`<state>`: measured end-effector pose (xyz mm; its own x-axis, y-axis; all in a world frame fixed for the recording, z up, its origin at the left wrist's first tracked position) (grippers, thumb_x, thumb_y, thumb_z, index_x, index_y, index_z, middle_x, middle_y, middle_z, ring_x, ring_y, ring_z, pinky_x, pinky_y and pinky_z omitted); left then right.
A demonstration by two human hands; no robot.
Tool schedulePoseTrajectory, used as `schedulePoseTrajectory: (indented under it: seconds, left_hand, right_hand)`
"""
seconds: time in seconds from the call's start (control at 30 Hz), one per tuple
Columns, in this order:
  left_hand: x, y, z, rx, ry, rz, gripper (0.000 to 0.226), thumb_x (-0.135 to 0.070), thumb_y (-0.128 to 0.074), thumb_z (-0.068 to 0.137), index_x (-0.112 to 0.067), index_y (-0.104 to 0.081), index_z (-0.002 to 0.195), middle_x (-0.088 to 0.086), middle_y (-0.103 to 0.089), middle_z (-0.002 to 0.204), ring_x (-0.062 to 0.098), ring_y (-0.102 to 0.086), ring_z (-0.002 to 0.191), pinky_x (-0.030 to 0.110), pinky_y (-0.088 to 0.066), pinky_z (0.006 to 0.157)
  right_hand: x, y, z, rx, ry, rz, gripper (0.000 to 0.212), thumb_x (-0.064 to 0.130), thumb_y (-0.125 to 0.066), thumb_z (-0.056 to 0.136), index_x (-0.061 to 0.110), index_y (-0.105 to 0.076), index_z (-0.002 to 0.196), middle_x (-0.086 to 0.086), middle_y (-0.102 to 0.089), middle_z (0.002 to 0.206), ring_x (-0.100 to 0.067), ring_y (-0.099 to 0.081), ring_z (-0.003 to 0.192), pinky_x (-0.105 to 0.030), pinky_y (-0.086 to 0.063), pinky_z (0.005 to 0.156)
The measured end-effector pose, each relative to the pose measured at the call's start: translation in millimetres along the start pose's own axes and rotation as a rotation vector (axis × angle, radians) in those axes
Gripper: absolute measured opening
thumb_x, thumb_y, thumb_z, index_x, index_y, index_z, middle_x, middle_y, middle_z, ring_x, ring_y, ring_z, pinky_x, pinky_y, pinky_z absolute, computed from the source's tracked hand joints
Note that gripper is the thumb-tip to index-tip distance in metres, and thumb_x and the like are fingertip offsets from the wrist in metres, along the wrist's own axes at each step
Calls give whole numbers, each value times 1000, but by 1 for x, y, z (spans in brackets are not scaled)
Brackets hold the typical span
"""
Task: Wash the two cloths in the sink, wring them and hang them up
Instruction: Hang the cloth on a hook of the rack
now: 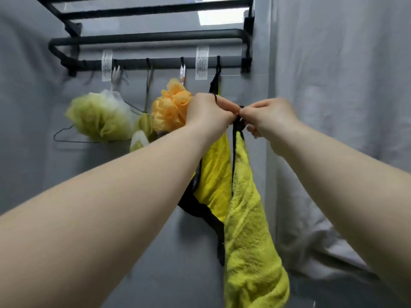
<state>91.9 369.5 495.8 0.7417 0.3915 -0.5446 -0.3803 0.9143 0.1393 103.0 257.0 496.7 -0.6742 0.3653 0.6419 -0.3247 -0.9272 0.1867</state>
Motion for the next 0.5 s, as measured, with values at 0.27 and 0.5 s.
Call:
schedulePoseTrajectory:
  seconds: [0.27, 0.5]
  left_hand:
    - [53, 1, 106, 61, -152, 53, 21, -2, -58, 82, -11, -73, 93, 5, -69, 92, 19, -64, 91, 32, -53, 88]
    - [59, 2, 189, 16, -260, 17, 24, -5, -54, 85, -17, -72, 94, 6, -70, 104, 20, -63, 97, 27, -50, 84]
  right_hand:
    - [-7, -54, 93, -148, 44, -185, 31, 12, -49, 89, 9, -55, 60, -9, -51, 57, -19, -46, 50, -35, -48, 65]
    - [15, -76, 164, -279, 104, -376, 24, 6, -41, 91, -4, -61, 101, -7, -49, 66, -17, -48, 60, -38, -52, 83]
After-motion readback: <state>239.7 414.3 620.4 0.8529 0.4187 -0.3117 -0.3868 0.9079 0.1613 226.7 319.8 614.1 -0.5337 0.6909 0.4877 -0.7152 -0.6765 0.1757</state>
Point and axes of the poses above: each hand's wrist, its own z-axis towards the middle knuckle, its own y-axis out of the back of the hand, x = y × z, the point moved 3 cm from there along z, towards the middle knuckle
